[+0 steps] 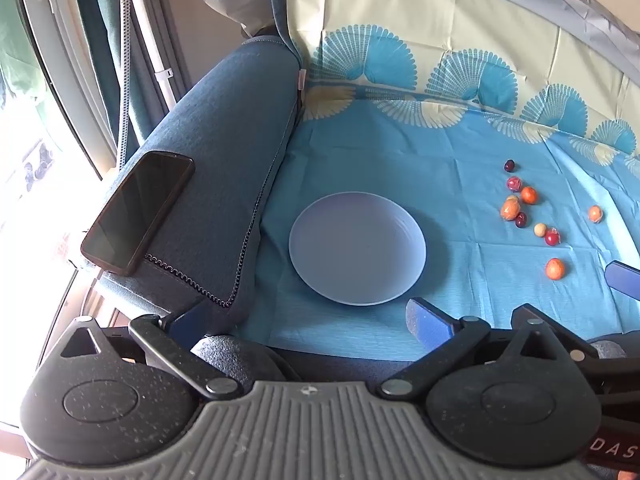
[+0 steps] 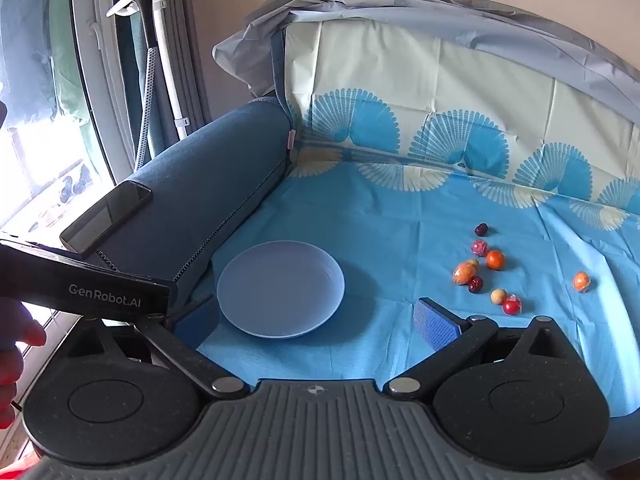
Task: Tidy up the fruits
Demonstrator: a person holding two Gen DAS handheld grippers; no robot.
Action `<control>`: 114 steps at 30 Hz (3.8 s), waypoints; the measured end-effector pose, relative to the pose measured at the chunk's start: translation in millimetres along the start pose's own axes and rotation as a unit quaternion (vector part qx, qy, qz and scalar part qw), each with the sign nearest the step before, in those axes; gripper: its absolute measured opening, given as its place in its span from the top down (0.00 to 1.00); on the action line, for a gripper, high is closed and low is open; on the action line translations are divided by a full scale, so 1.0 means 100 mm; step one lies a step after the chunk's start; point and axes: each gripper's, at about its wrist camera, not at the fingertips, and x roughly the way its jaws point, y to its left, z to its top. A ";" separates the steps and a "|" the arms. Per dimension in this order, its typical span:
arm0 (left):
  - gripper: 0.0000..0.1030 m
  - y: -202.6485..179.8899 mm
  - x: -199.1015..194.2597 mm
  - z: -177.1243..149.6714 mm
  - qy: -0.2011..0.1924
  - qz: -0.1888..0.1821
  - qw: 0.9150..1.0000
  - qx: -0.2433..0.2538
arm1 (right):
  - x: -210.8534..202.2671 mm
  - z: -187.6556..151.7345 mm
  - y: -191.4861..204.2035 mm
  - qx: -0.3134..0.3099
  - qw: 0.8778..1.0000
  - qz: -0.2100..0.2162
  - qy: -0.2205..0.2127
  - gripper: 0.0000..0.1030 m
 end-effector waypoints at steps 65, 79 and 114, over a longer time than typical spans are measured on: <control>0.00 -1.09 0.87 0.36 0.025 -0.043 0.995 0.083 | 1.02 -0.74 -1.63 0.139 0.973 -0.173 0.063 0.01; 0.00 -2.92 2.72 1.16 0.060 -0.110 0.973 0.194 | 2.10 -1.02 -2.40 0.179 0.957 -0.216 0.068 0.16; 0.64 -1.95 1.63 0.82 0.056 -0.189 0.973 0.121 | 1.61 -0.79 -2.12 0.090 0.969 -0.230 -0.021 0.64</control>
